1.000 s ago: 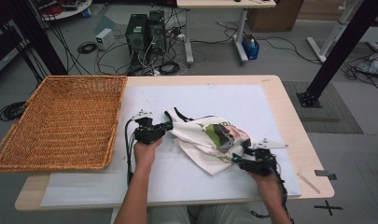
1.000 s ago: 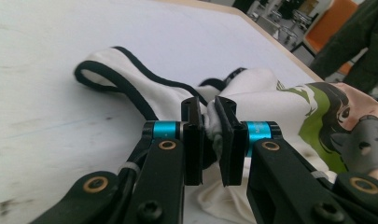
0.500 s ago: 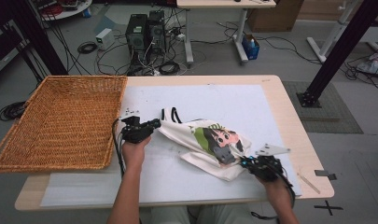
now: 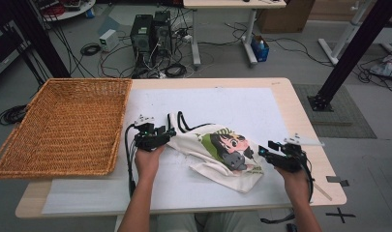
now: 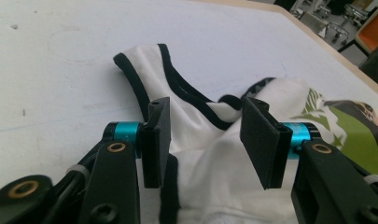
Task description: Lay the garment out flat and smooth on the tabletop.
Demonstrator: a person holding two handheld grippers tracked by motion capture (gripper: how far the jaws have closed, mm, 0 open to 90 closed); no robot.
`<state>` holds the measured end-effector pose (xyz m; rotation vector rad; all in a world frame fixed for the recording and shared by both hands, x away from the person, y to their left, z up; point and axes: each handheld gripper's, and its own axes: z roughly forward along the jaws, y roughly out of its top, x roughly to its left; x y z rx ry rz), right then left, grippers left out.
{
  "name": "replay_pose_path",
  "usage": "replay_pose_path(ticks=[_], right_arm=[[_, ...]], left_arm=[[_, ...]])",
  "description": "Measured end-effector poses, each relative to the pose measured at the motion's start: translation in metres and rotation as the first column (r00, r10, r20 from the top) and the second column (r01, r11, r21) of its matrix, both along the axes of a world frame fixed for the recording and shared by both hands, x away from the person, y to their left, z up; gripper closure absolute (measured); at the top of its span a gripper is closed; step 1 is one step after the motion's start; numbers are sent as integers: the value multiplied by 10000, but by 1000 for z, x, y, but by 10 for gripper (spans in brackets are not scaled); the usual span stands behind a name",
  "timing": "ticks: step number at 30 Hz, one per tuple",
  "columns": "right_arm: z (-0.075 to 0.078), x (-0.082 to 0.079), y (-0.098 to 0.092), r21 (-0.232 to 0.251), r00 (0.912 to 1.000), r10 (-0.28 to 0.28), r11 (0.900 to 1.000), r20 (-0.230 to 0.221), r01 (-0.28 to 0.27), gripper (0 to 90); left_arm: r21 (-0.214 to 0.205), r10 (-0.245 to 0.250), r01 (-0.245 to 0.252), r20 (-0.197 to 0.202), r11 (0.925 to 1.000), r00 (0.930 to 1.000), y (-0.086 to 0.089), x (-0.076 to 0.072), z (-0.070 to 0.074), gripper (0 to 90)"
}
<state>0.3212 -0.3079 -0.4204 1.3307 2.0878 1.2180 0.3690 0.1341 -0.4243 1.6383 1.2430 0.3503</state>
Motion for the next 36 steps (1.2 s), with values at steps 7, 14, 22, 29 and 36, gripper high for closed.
replay_pose_path(ticks=[7,14,22,29,36], right_arm=[[-25,33,24,-1297,9901,656,9882,-1241,-817,840],[-16,-4,6,-1050,9955,-944,9901,-30,935,861],[-14,-16,-17,351,9934,-1112,9933,293,1101,526],[-15,-14,-6,326,9937,-1097,9935,234,1089,445],[-14,-10,-8,342,9938,-1105,9933,114,1100,406]], left_arm=[[-460,-612,596,-339,9972,9976,-8,-14,-8,524],[611,-1323,1365,-688,9887,9888,-36,-16,-17,504],[1959,-1644,1815,-1000,9637,9813,-70,-5,-23,375],[2848,-1717,1905,-899,9395,9810,-81,-5,-21,860],[2245,-392,438,-252,9735,9989,-30,3,-11,870]])
